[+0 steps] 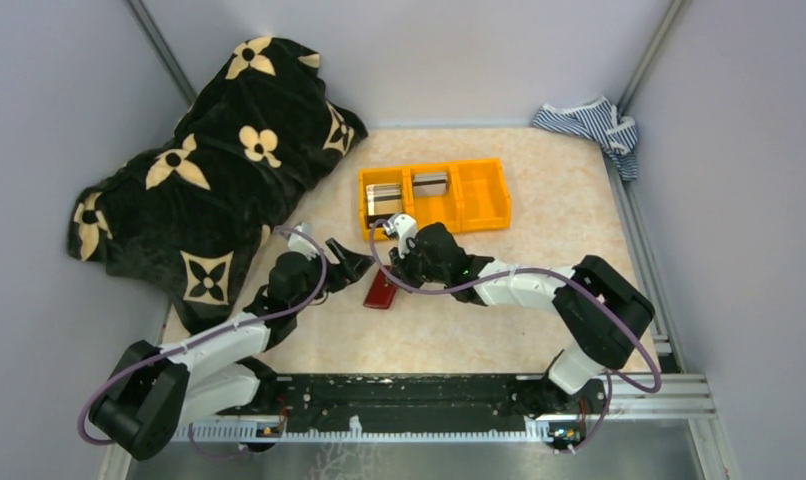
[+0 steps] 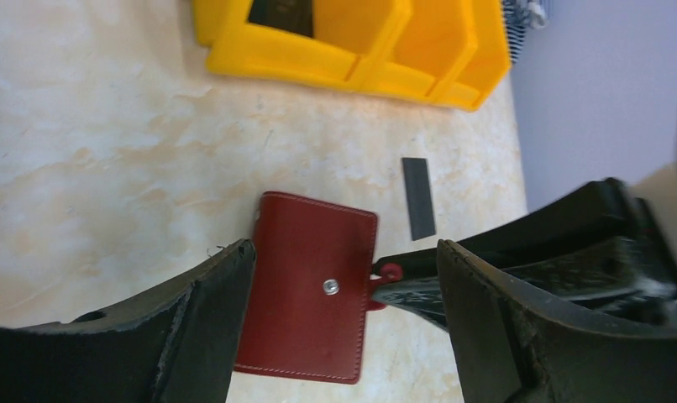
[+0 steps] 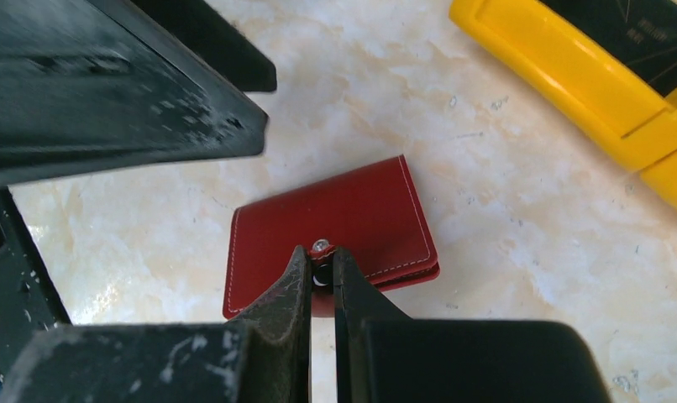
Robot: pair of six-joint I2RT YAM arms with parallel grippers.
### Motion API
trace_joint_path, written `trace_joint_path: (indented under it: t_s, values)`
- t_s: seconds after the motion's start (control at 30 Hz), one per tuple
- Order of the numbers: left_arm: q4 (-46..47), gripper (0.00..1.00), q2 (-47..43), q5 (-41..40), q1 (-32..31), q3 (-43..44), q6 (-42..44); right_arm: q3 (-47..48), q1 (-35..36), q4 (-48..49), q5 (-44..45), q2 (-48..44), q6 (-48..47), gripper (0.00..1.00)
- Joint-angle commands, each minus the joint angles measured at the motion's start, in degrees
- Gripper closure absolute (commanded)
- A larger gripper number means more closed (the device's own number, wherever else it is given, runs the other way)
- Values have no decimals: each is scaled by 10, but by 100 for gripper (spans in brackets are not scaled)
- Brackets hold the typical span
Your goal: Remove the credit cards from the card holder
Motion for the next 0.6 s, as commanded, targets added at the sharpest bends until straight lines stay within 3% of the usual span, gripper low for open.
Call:
trace_joint_path:
  t_s: [0.0, 0.17, 0.57]
  values:
    - [87, 15, -15, 39, 3, -5, 5, -8, -5, 56, -9, -11, 21, 100]
    - [107, 15, -15, 41, 4, -8, 11, 2, -7, 68, -11, -38, 21, 100]
    - [49, 16, -104, -11, 4, -16, 45, 65, -7, 29, -32, -49, -8, 100]
